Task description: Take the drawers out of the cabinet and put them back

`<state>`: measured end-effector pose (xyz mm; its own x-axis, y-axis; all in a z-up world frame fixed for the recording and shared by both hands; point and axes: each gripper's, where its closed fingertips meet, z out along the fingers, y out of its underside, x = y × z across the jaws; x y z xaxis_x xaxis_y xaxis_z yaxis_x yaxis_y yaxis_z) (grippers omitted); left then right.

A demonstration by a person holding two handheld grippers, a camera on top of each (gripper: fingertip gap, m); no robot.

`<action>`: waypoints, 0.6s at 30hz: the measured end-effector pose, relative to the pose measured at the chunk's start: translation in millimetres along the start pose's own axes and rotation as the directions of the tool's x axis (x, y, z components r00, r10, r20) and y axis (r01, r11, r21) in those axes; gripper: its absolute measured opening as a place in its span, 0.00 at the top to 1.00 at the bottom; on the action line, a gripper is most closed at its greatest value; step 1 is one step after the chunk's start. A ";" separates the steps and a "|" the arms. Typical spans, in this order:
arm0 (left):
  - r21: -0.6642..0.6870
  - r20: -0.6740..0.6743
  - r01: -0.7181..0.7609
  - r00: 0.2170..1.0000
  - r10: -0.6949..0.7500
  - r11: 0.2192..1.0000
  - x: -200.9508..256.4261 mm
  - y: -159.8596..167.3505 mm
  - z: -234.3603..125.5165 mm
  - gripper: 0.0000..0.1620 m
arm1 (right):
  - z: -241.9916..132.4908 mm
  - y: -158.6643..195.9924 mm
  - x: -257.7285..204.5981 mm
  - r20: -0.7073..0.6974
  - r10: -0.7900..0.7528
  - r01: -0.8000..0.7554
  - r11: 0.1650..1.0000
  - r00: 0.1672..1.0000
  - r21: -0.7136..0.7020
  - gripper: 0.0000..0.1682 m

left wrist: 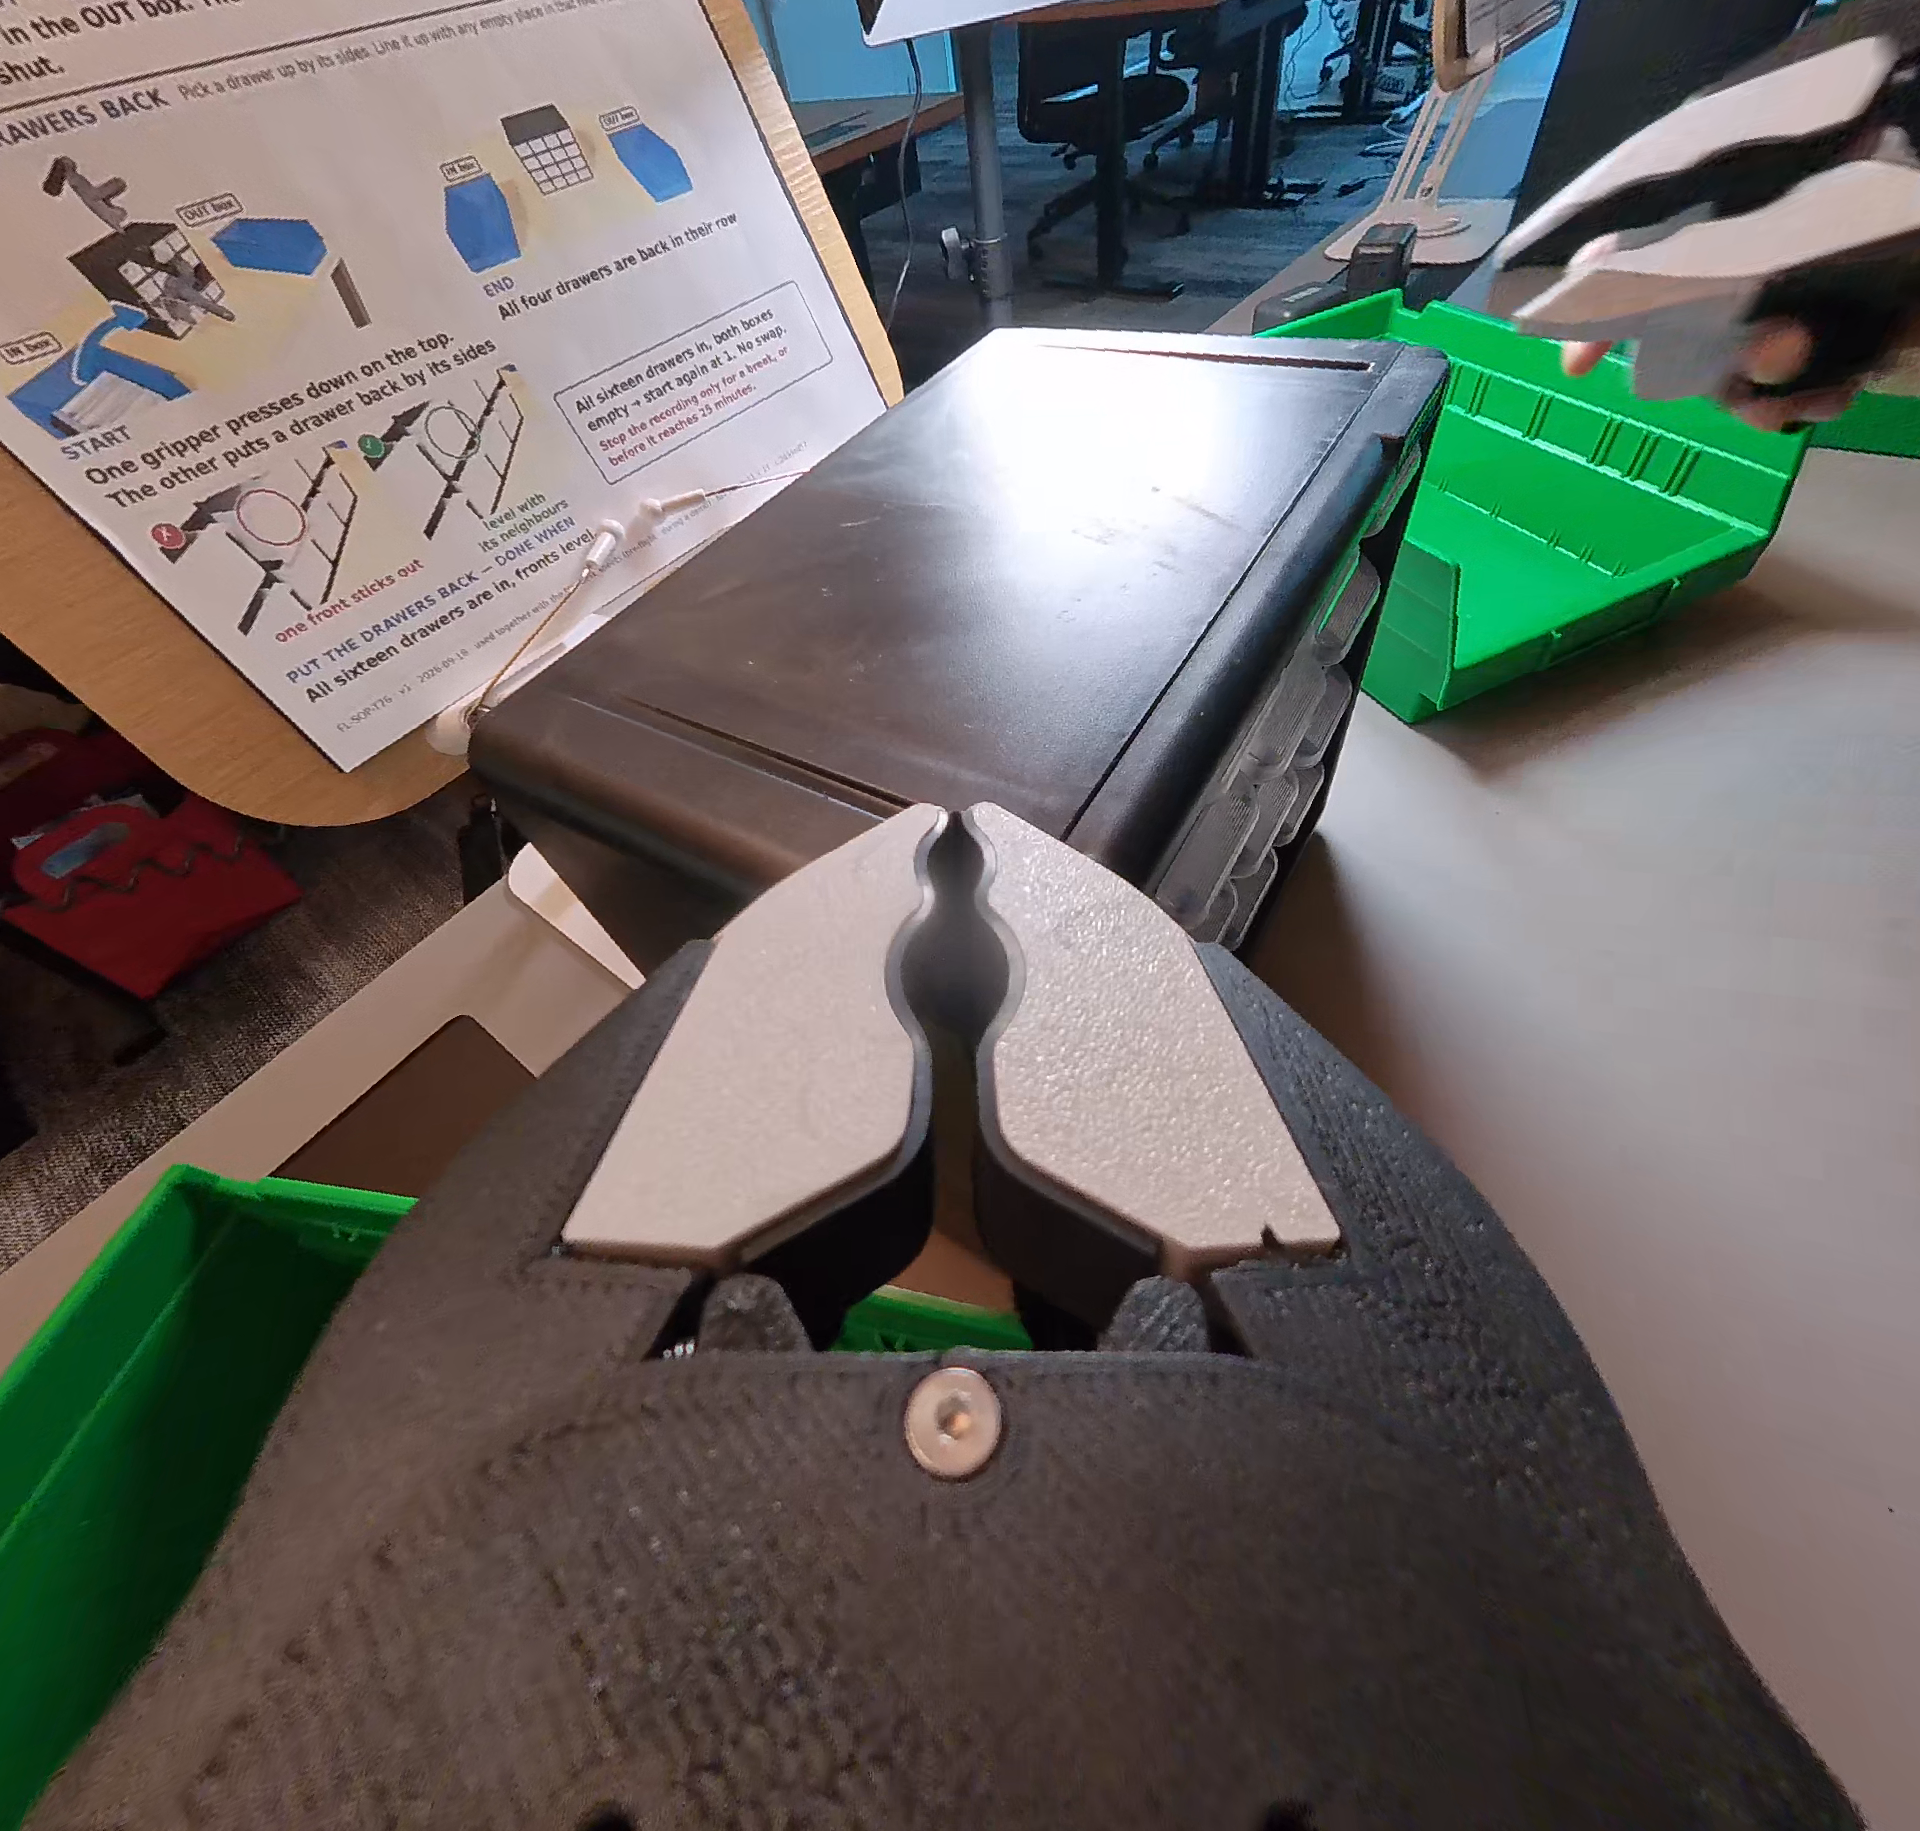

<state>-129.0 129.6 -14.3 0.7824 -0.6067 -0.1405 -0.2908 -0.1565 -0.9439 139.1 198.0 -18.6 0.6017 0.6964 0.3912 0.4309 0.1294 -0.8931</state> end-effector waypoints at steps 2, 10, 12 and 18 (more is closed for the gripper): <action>0.002 -0.001 0.004 1.000 -0.004 1.000 0.1 0.0 0.0 1.00 | -8.6 -28.2 -40.9 0.068 -0.018 0.012 0.996 0.998 0.090 0.88; 0.000 0.015 -0.007 1.000 0.007 1.000 0.0 0.0 -0.1 1.00 | 25.6 -73.8 -155.8 0.094 -0.246 0.227 0.957 0.965 0.181 0.90; 0.000 0.017 -0.010 1.000 0.010 1.000 0.0 -0.1 -0.1 1.00 | 44.0 -74.7 -171.2 0.022 -0.351 0.343 0.925 0.936 0.165 0.90; -0.003 0.021 -0.021 1.000 0.021 1.000 0.1 -0.1 -0.2 1.00 | 77.0 -78.5 -183.7 -0.262 -0.646 0.684 0.725 0.717 0.083 0.90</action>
<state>-129.0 129.4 -14.1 0.7876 -0.5932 -0.1669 -0.3093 -0.1464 -0.9396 -57.0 114.3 -37.4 0.3292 0.2310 0.9156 0.6682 0.6281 -0.3987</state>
